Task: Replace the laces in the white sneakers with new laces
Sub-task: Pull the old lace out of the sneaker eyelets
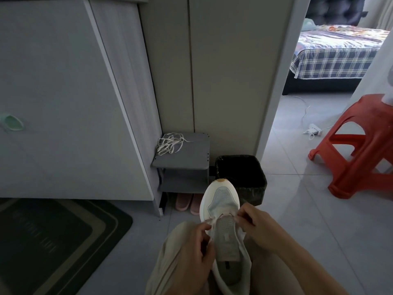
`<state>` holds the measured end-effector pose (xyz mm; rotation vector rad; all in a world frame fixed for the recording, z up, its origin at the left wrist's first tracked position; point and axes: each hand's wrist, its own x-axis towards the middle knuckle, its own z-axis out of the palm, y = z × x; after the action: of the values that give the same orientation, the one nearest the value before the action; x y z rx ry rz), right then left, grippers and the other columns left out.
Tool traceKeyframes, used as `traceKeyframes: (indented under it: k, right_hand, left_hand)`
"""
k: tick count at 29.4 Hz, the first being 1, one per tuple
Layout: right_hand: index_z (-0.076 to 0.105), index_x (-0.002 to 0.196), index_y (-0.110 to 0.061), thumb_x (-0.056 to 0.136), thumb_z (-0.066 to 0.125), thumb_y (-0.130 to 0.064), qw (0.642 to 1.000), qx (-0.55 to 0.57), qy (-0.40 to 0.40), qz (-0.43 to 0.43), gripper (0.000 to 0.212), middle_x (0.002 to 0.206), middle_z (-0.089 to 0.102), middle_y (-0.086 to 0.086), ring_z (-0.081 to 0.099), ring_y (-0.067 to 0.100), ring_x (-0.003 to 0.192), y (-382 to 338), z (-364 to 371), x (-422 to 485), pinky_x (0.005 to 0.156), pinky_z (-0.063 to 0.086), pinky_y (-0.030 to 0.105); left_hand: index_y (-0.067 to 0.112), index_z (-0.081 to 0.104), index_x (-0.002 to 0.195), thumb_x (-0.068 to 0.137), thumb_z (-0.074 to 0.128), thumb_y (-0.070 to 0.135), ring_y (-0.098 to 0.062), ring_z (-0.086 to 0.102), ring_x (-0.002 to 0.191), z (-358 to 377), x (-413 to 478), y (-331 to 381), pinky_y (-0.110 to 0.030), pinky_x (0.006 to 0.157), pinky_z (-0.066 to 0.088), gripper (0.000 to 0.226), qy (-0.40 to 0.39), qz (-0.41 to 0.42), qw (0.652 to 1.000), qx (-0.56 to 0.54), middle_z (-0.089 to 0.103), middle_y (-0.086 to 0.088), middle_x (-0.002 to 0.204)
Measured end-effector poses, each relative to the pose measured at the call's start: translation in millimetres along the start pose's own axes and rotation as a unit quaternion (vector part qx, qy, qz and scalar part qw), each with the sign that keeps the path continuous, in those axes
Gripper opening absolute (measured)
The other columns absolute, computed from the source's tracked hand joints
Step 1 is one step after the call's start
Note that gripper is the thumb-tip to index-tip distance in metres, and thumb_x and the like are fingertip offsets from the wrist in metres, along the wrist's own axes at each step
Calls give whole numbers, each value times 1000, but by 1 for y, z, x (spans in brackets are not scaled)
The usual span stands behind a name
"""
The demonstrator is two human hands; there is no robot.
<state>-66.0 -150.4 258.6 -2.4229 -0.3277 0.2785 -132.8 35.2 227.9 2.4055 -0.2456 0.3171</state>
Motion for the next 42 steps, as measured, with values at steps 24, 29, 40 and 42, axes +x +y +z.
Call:
traceKeyframes:
  k: [24,29,40,42]
  right_hand:
    - [44,73,-19,96,44,-16,992,72,-106,-10,23,67,46,-7,39,-1,56,33,-37,-16,59,36,16]
    - [50,74,-11,96,40,-11,976,215,-32,17,24,67,53,-3,49,0,57,12,-10,-15,60,43,16]
    - [46,67,-6,96,41,-8,952,293,50,71,29,58,45,2,44,7,49,13,-3,-17,49,39,16]
    - [43,66,-6,96,41,-5,943,315,55,89,30,55,41,0,37,8,47,27,-10,-18,45,34,20]
  left_hand:
    - [36,36,126,93,47,37,5,53,64,-8,21,27,-5,60,42,35,-67,-48,995,51,57,17,77]
    - [32,45,109,94,50,33,24,45,77,-14,29,17,1,69,35,16,-117,-76,987,-79,45,21,81]
    - [28,35,93,81,63,25,-4,39,95,18,37,8,-10,85,30,30,-25,-66,998,-1,34,13,100]
    - [28,36,89,80,62,20,-1,38,92,18,37,7,-9,83,27,29,-25,-57,998,3,34,15,97]
